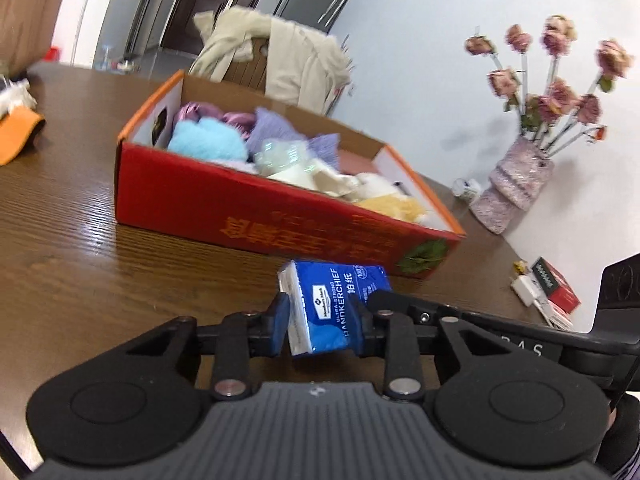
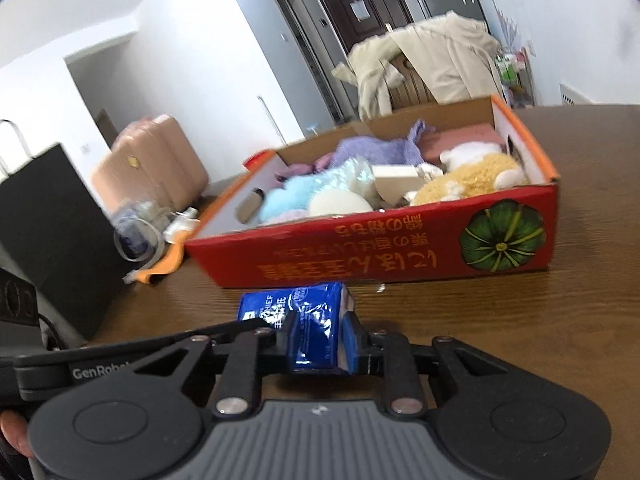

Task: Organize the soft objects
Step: 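Lift the blue packet with both grippers and lower it into the box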

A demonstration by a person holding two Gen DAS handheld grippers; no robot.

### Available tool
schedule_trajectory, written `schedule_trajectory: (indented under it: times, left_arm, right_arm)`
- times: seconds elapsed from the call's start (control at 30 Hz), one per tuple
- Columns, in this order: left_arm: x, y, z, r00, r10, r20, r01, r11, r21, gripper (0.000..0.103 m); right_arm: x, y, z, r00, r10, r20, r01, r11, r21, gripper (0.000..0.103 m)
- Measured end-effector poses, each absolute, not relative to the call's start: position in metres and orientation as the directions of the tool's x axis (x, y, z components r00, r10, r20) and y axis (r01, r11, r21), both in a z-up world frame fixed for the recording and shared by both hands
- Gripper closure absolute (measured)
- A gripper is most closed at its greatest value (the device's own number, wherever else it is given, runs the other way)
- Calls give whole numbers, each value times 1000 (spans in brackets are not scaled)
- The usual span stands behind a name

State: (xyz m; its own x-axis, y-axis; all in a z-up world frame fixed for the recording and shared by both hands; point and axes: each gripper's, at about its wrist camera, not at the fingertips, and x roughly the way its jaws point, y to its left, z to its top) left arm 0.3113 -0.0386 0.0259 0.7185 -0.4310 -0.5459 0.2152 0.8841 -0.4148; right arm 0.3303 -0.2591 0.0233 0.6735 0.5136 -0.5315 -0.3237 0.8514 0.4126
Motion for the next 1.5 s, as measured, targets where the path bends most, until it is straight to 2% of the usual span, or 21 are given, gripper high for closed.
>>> schedule_trajectory:
  times: [0.4, 0.8, 1.07, 1.23, 1.5]
  left_arm:
    - [179, -88, 79, 817, -385, -430, 263, 912, -315, 72]
    - [141, -112, 80, 828, -384, -408, 268, 911, -315, 72]
    - [198, -118, 84, 818, -394, -419, 245, 898, -366, 72]
    - [270, -112, 97, 836, -375, -401, 213, 895, -391, 72]
    - [386, -97, 85, 839, -298, -455, 106, 910, -400, 73]
  right_arm:
    - [201, -299, 77, 740, 533, -411, -423, 843, 332, 81]
    - [166, -325, 81, 756, 528, -387, -430, 846, 314, 81]
    - [220, -325, 103, 774, 503, -385, -452, 864, 221, 81]
    - [301, -317, 116, 757, 507, -413, -472, 861, 191, 82]
    - [449, -296, 107, 676, 544, -497, -487, 836, 253, 82]
